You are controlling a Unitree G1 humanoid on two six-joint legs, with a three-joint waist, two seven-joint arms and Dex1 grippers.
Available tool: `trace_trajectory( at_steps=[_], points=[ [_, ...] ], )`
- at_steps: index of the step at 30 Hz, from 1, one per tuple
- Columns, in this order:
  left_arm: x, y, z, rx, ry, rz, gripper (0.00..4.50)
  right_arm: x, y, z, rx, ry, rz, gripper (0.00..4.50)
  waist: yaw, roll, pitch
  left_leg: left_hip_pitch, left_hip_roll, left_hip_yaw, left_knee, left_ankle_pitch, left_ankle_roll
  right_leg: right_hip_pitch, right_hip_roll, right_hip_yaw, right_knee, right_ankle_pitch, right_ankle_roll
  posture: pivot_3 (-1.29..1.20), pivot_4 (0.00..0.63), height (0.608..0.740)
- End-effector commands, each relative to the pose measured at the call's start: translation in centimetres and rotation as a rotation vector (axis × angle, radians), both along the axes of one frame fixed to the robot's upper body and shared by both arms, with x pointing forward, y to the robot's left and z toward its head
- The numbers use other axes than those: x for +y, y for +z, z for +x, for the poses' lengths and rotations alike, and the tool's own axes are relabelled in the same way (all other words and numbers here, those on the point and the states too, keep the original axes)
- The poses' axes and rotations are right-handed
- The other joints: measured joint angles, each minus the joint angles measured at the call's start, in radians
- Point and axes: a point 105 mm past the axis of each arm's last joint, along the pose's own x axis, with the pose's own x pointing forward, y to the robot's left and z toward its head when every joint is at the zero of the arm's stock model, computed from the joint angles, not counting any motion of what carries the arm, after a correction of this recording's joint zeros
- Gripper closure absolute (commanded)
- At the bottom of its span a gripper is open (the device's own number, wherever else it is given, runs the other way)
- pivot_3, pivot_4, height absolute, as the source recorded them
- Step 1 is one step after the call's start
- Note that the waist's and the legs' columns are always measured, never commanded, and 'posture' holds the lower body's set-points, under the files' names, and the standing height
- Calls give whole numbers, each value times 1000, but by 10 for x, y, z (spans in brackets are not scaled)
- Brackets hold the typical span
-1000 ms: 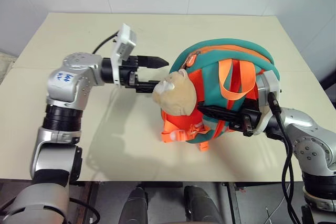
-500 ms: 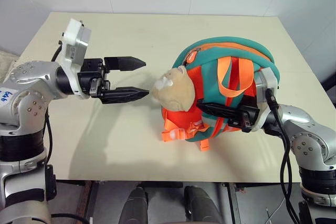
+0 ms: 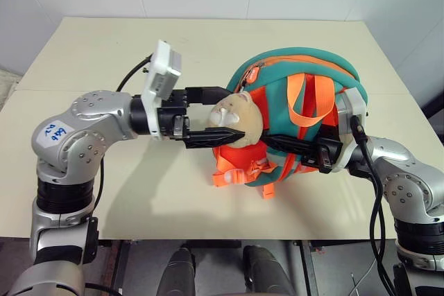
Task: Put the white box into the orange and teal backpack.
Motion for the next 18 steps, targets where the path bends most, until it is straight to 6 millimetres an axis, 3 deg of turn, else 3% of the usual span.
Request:
trace_trajectory(
  at_steps=[1, 13, 18],
  points=[
    [-4, 2, 0, -58, 8, 39, 389, 1, 9, -4, -51, 8, 21, 4499, 0, 0, 0, 0, 0, 0, 0, 0, 0, 0, 0, 0, 0, 0, 0, 0, 150, 740],
    [6, 5, -1, -78, 25, 114, 3484, 0, 6, -6, -50, -1, 22, 4499, 0, 0, 0, 0, 0, 0, 0, 0, 0, 0, 0, 0, -2, 0, 0, 0, 150, 740],
    [18, 15, -2, -111, 34, 143, 3829, -2, 5, -7, -51, -5, 23, 4499, -3, 0, 0, 0, 0, 0, -1, 0, 0, 0, 0, 0, -2, 0, 0, 0, 150, 740]
  ],
)
